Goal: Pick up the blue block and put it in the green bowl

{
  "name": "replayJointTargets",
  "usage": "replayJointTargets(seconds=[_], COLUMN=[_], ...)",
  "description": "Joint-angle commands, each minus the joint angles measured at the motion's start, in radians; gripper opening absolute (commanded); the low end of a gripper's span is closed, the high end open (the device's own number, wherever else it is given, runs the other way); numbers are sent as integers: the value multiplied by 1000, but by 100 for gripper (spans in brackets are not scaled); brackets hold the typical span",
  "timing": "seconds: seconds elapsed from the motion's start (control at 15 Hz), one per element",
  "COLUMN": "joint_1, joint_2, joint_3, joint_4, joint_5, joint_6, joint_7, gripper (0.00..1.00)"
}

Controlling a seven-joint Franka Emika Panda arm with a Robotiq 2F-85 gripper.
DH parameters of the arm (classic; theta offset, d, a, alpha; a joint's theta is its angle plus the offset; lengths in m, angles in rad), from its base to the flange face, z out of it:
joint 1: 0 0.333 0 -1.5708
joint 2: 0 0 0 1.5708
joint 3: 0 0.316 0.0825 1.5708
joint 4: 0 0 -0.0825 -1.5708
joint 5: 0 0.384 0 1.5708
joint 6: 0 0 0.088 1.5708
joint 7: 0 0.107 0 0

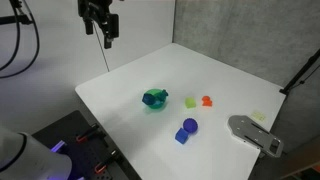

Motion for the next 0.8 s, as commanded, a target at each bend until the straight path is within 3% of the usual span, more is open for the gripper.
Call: replayJointTargets(seconds=[0.0,0.33,0.73], joint_1=[-22,-26,-48], joint_2=[2,36,180], joint_3=[16,31,67], joint_4=[3,19,63], joint_5=[7,-2,-30], joint_6=[-4,34,207], joint_7=[-8,14,88], gripper=[100,100,100])
